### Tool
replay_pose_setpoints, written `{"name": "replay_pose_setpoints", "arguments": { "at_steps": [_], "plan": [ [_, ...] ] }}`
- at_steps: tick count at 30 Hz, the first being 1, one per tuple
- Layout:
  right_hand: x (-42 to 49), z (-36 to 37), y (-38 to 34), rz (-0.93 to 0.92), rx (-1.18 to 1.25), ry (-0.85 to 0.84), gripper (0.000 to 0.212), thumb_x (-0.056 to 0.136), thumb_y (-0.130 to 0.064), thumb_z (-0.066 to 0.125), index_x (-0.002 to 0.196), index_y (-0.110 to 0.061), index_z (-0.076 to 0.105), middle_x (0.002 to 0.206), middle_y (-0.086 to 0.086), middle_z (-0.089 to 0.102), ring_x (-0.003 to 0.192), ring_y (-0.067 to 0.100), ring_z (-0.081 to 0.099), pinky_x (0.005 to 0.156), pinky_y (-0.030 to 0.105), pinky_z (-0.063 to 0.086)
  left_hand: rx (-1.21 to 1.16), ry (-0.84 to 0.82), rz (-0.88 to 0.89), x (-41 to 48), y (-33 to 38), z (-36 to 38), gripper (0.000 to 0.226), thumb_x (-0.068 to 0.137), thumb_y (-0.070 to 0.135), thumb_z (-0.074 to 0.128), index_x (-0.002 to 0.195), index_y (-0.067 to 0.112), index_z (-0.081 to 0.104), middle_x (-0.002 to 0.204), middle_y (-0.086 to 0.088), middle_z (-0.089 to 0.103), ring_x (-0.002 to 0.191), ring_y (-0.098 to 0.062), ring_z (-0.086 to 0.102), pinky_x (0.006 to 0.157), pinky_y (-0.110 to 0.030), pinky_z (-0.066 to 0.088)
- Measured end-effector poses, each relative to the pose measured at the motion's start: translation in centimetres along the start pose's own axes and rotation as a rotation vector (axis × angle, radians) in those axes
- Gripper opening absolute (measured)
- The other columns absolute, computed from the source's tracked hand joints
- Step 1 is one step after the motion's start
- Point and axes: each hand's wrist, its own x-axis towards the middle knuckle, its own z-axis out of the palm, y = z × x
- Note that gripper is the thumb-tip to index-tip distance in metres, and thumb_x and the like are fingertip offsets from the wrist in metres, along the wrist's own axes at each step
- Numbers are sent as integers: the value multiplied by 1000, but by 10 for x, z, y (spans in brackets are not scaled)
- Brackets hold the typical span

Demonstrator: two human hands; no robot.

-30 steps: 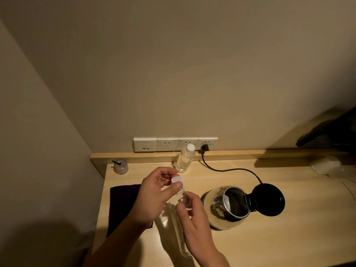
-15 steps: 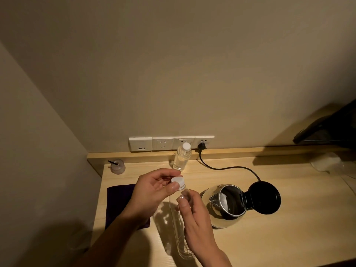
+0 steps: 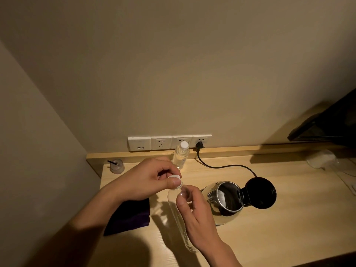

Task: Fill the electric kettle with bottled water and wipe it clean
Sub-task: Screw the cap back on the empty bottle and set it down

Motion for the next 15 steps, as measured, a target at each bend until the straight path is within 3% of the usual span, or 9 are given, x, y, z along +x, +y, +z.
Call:
{"name": "replay_pose_setpoints", "arguments": {
  "at_steps": [3, 7, 9, 13, 15],
  "plan": [
    [-2, 1, 1, 8, -12, 31, 75, 84, -91, 39, 122, -30, 57, 101, -19, 60, 103, 6, 59, 81, 14, 42, 158, 54, 4, 0, 6, 6, 20, 95, 41, 69, 95, 23, 75, 90, 9, 61, 84, -4, 56, 71, -14, 42],
    [-5, 9, 3, 1, -103, 111, 66, 87, -89, 36, 124, -37, 49, 103, -14, 57, 104, 5, 55, 83, 12, 40, 154, 351, -140, -5, 9, 40, 31, 95, 49, 65, 91, 20, 75, 89, 4, 63, 80, -8, 57, 71, -22, 43],
    [-7, 15, 5, 6, -150, 114, 63, 88, -89, 33, 125, -39, 45, 104, -14, 54, 104, 3, 54, 83, 10, 39, 177, 416, -201, -7, 10, 50, 34, 95, 52, 63, 90, 20, 76, 84, 6, 61, 78, -7, 56, 69, -24, 42],
    [-9, 13, 8, 44, -41, 120, 69, 85, -92, 35, 121, -36, 53, 100, -13, 61, 102, 4, 58, 82, 14, 42, 143, 287, -127, -5, 12, 43, 25, 98, 40, 66, 95, 19, 78, 90, 5, 63, 82, -7, 58, 70, -22, 39],
    [-8, 7, 7, 53, 99, 55, 67, 85, -90, 43, 117, -33, 60, 99, -6, 65, 97, 12, 63, 84, 31, 49, 70, 161, -13, -6, 12, 29, 15, 99, 28, 67, 99, 17, 78, 96, 5, 64, 89, -8, 60, 76, -20, 41]
  ]
}}
